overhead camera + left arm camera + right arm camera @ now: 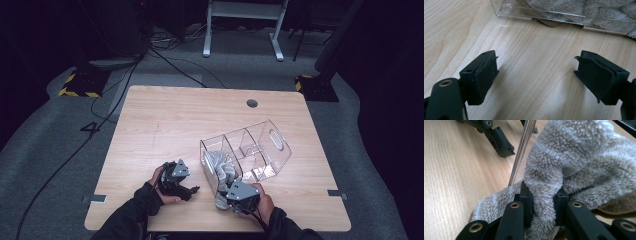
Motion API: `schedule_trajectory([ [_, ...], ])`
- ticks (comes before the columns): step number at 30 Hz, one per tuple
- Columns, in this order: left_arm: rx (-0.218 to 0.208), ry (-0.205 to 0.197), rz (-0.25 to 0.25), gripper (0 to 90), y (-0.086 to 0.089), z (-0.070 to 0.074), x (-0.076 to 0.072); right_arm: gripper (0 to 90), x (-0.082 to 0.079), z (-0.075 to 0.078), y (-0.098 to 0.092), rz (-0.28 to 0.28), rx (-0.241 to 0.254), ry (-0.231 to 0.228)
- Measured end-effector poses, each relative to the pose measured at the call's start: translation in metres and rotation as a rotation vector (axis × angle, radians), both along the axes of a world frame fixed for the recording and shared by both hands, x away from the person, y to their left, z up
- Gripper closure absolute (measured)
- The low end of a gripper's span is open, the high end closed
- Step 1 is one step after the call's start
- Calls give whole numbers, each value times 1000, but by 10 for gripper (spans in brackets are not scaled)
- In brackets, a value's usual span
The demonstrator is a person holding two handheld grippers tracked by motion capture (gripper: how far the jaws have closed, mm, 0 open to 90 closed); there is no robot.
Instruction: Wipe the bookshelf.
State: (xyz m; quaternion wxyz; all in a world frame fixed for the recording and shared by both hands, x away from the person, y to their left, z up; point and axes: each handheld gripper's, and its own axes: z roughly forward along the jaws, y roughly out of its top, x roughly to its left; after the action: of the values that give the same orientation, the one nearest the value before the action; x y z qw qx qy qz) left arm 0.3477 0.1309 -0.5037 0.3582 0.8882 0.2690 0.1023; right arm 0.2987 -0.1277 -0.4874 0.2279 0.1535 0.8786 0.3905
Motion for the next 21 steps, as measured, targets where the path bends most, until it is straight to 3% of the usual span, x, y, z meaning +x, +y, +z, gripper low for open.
schedule_trajectory([
  [6, -1, 1, 2, 171, 0, 0, 0, 758, 4, 2, 2, -11, -1, -4],
  [21, -4, -1, 4, 170, 0, 0, 0, 756, 0, 72, -2, -115, 125, -220],
])
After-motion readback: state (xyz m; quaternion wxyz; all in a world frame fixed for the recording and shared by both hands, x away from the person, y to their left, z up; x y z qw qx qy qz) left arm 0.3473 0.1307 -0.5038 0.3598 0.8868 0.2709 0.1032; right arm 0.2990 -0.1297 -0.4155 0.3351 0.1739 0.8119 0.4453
